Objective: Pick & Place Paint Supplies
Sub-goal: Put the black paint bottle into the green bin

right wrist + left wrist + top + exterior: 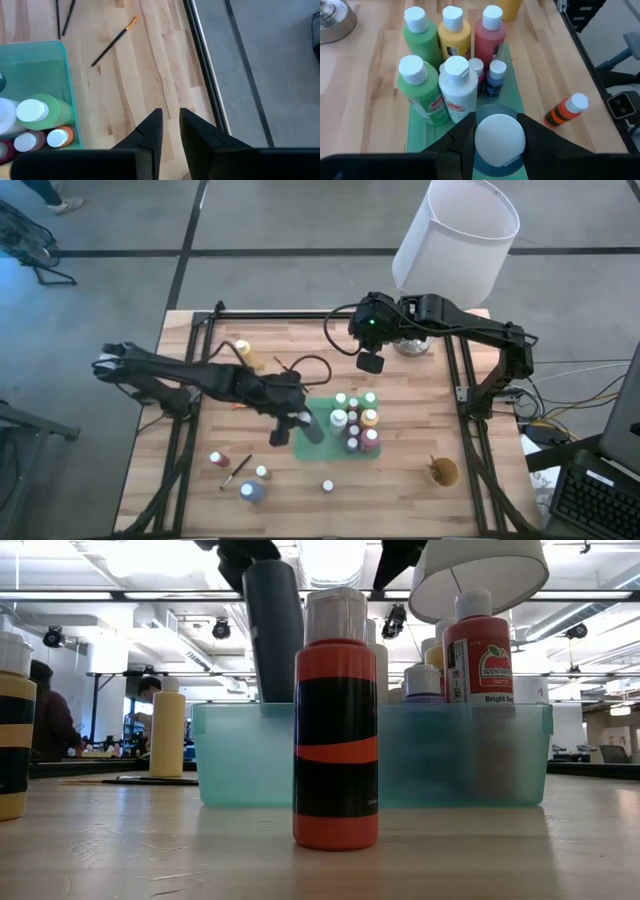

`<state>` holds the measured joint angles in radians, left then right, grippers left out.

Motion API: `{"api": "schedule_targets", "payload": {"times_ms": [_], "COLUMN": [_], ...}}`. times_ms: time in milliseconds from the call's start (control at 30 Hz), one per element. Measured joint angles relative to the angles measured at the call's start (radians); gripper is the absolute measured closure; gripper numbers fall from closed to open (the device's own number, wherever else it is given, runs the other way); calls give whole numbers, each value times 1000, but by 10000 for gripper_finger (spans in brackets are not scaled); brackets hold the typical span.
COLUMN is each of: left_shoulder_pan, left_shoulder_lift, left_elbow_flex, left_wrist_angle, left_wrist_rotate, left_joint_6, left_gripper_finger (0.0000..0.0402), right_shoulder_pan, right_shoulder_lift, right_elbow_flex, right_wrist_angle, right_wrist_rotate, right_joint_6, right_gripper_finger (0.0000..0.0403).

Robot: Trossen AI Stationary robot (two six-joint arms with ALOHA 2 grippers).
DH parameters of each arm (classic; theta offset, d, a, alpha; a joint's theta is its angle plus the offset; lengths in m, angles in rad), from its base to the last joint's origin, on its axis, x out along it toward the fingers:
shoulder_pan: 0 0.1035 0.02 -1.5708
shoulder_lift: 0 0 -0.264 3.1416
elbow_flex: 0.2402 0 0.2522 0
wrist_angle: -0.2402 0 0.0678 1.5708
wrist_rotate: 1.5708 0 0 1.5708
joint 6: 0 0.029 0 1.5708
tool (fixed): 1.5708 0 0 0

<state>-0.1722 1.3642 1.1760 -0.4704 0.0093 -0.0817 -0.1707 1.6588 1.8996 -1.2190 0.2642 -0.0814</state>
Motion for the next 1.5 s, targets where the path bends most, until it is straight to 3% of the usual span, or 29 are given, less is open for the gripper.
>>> {"api": "schedule_targets", "payload": {"times_ms": [833, 1500], "left_shoulder_pan": [-27, -23], "left_shoulder_lift": [310, 367], "left_elbow_flex": [214, 261], "left_wrist_angle": [10, 29], "left_wrist_rotate": [-8, -48], "left_joint_6": [38, 86], "left_gripper_finger": [278, 278], "right_shoulder_pan": [0, 0], "right_shoulder_lift": [0, 0], "right_elbow_flex": [0, -2], "right_wrist_angle": [3, 5], "right_wrist_rotate": [-1, -1], "right_joint_6": [3, 3], "right_gripper_finger": [269, 245]}}
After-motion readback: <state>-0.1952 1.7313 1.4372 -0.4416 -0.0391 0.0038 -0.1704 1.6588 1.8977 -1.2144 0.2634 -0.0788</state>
